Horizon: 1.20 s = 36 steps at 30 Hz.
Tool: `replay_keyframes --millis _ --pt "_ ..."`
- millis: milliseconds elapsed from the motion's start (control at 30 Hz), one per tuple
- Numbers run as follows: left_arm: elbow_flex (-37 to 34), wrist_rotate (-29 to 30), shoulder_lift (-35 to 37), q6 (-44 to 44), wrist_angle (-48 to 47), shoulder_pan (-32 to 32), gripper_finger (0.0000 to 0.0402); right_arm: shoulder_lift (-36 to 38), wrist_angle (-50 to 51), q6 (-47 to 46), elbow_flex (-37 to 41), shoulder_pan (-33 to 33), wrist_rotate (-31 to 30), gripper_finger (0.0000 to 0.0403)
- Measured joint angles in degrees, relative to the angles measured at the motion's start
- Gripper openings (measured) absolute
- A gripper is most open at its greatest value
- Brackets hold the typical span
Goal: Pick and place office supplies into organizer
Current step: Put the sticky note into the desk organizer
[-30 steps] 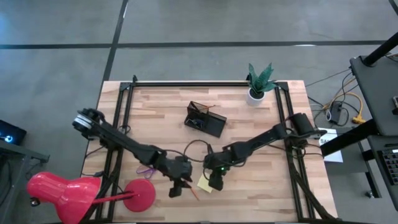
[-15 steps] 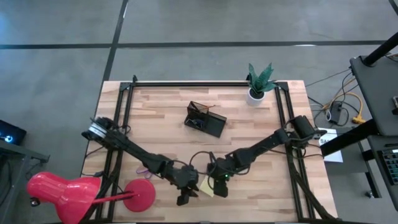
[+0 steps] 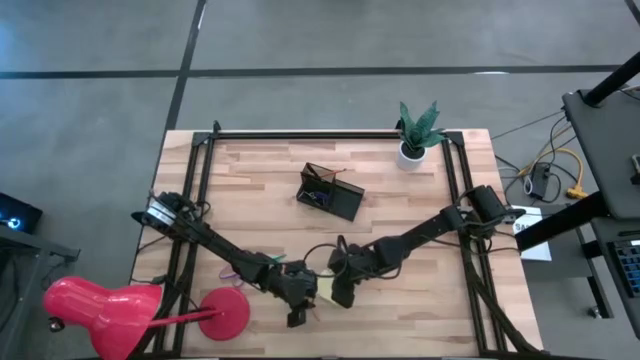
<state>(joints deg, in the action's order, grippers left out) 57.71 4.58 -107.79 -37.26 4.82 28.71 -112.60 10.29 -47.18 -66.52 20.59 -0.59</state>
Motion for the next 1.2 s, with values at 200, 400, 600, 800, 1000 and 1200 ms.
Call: replay_keyframes --millis 200,400,600,800,1000,1200 --pt "-0.07 4.18 -0.20 0.13 -0.78 -0.44 0.0118 0.00 -2.11 0.09 -1.00 -0.01 1.97 0.0130" --pt "-0.71 5.90 -0.20 0.66 -0.99 -2.04 0.0118 0.00 -1.84 0.17 -1.46 0.76 3.04 0.0135" --pt "-2.53 6.36 -0.02 0.68 -0.19 -3.57 0.0118 0.07 0.29 1.23 -1.38 0.95 1.11 0.0136" --pt "-3.32 6.08 0.04 0.57 -0.33 -3.59 0.0118 2.06 8.98 0.00 -2.01 0.75 -9.89 0.0145" --pt "-3.41 5.62 0.11 1.45 -0.35 -3.58 0.0118 0.55 7.74 0.20 -1.32 -1.87 -5.06 0.0151" --pt "-3.55 5.48 0.11 3.25 -0.18 -3.55 0.0118 -0.67 5.26 3.18 -1.24 -3.66 -1.78 0.0151"
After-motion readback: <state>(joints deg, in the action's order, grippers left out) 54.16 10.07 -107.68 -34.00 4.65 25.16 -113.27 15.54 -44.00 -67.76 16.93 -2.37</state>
